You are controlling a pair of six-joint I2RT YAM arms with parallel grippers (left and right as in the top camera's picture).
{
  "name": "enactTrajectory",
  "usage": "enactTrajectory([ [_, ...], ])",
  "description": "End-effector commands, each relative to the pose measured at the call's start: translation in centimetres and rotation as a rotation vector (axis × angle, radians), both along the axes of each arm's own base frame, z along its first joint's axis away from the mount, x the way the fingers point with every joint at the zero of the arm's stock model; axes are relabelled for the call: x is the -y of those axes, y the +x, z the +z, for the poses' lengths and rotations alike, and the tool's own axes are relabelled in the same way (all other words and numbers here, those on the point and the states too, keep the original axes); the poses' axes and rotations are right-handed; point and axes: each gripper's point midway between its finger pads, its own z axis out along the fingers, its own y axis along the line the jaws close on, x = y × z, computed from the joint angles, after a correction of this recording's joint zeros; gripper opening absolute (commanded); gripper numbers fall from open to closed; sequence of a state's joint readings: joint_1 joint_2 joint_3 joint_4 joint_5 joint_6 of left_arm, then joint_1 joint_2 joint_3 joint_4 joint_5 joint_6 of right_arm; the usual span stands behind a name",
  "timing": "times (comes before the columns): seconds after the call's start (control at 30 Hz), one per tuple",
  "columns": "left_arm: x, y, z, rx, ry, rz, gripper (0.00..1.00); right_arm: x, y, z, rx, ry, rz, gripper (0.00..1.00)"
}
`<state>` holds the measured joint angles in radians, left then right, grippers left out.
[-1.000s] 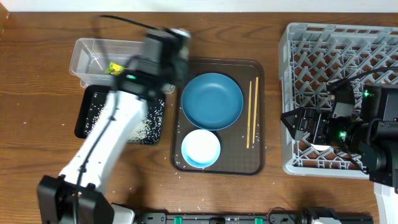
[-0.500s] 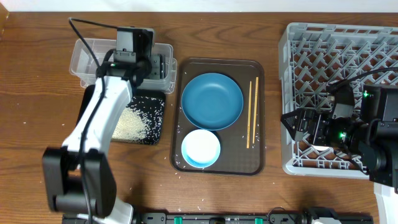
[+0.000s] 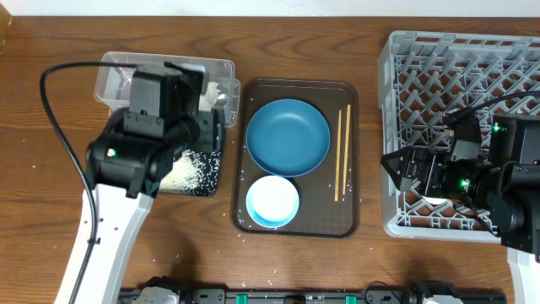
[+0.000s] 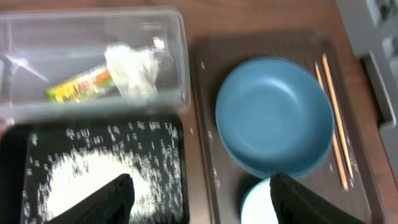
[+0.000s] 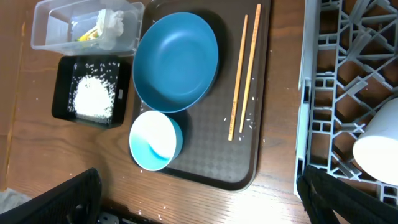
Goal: Sort waste into correct bins and load items into the dishwasher rack
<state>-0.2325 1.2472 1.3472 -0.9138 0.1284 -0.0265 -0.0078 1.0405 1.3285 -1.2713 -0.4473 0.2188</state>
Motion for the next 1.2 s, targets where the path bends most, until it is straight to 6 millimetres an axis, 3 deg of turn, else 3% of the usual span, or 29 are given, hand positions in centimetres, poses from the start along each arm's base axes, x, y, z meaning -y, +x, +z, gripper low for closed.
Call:
enactTrajectory([
  [0.0,0.2,-0.7,-0.2,-0.034,-0.003,0.0,0.78,-0.1,0.0,-0.1,-0.002,-0.009,0.011,0.99],
  [0.13,0.1,-1.4,-0.6,-0.068,-0.002,0.002,0.79,-0.1,0.1,-0.1,-0.001,-0.009,0.011,0.99],
  [0.17,0.3,-1.6,-0.6,-0.076,-0.016,-0.005,0.87,-0.1,0.1,-0.1,-0.001,-0.009,0.011,0.99],
  [0.23,0.8,-2.0,-0.6,-0.089,-0.042,-0.02,0.88,-0.1,0.1,-0.1,-0.001,-0.009,0.011,0.99],
  [0.73,1.0,-1.9,-0.8,-0.094,-0.046,-0.025,0.88,-0.1,0.4,0.2,0.009,0.001,-0.004,0.99],
  [0.9,0.9,-3.0,0.2,-0.06,-0.054,-0.031,0.89,-0.1,0.4,0.2,0.009,0.001,-0.004,0.99],
  [1.03,-0.9,-3.5,2.2,0.09,0.009,-0.004,0.89,-0.1,0.4,0.2,0.009,0.001,-0.004,0.99],
  [1.17,-1.1,-3.7,3.9,0.314,0.022,-0.05,0.89,-0.1,0.4,0.2,0.009,0.001,-0.004,0.99],
])
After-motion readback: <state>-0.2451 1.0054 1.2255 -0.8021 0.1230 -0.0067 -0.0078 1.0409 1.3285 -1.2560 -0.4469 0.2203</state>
